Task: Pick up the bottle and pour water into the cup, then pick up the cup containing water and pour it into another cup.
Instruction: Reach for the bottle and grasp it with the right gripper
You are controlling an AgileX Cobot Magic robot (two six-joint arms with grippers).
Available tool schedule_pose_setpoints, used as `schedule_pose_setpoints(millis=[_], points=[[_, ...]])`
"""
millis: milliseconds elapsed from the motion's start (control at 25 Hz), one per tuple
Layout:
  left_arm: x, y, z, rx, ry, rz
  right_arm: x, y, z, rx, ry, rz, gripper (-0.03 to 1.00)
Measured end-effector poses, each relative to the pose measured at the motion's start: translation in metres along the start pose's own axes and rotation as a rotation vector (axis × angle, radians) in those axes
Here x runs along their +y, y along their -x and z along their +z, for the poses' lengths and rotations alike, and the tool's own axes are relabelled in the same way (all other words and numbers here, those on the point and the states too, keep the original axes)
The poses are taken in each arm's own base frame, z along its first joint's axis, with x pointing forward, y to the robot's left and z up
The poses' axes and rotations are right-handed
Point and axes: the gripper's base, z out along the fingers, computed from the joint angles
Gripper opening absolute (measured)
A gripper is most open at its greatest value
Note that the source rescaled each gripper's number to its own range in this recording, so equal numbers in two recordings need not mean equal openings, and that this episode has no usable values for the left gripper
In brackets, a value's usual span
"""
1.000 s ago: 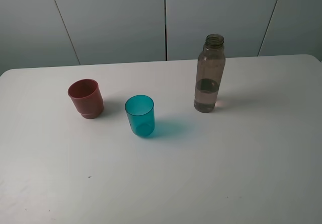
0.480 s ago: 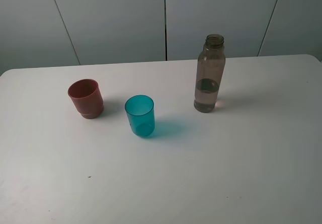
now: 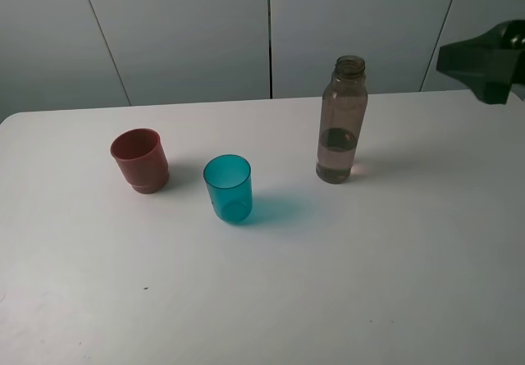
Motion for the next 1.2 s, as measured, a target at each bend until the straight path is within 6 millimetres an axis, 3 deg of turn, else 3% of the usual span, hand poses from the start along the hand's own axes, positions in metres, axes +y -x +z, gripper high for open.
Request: schedule_pose_setpoints(millis=[280,720,840,1200], points=[[0.0,0.0,0.0,0.0,0.0,0.0,0.009,-0.056,0.029,-0.074,0.079,-0.072,1.0],[0.0,0.0,0.0,0.0,0.0,0.0,0.013,-0.1,0.091,0.001,0.075,-0.152,1.0],[0.0,0.0,0.0,0.0,0.0,0.0,0.012,-0.112,0.106,0.002,0.065,-0.162,1.0],[0.0,0.0,0.0,0.0,0.0,0.0,0.015,-0.12,0.153,-0.123,0.067,-0.135,1.0]])
